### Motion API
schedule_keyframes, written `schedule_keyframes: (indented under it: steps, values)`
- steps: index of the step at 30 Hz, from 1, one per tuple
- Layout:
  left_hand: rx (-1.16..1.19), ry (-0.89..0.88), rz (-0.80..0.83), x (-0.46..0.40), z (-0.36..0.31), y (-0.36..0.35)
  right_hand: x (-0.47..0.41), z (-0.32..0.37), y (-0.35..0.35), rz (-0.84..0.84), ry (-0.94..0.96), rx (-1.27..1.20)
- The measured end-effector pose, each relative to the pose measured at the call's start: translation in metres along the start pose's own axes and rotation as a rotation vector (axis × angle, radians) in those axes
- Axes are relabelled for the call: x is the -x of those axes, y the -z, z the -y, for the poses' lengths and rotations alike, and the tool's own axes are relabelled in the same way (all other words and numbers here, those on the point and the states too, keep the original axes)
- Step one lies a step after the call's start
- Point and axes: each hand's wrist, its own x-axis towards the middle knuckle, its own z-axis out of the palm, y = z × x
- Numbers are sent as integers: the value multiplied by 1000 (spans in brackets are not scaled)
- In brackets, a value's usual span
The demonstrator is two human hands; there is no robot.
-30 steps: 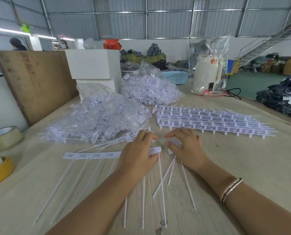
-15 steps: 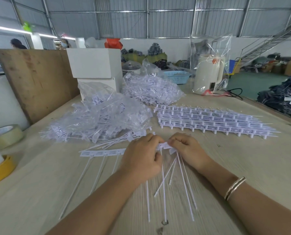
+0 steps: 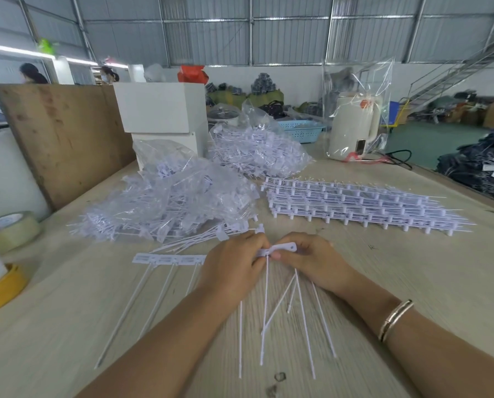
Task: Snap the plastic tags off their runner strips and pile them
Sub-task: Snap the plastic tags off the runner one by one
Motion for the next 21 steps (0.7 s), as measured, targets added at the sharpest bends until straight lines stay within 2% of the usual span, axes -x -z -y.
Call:
schedule_keyframes:
  steps: [3, 9, 14, 21]
  values:
    - [67, 31, -21, 0, 2, -2, 1, 1, 0, -30, 24, -85]
    - [245, 100, -7, -1, 4, -4, 0, -3, 1, -39, 53, -89]
    - [500, 108, 81, 0, 4, -2, 2, -1, 6, -31, 152, -30]
    - [653, 132, 32, -1, 6, -4, 2, -1, 6, -21, 74, -178]
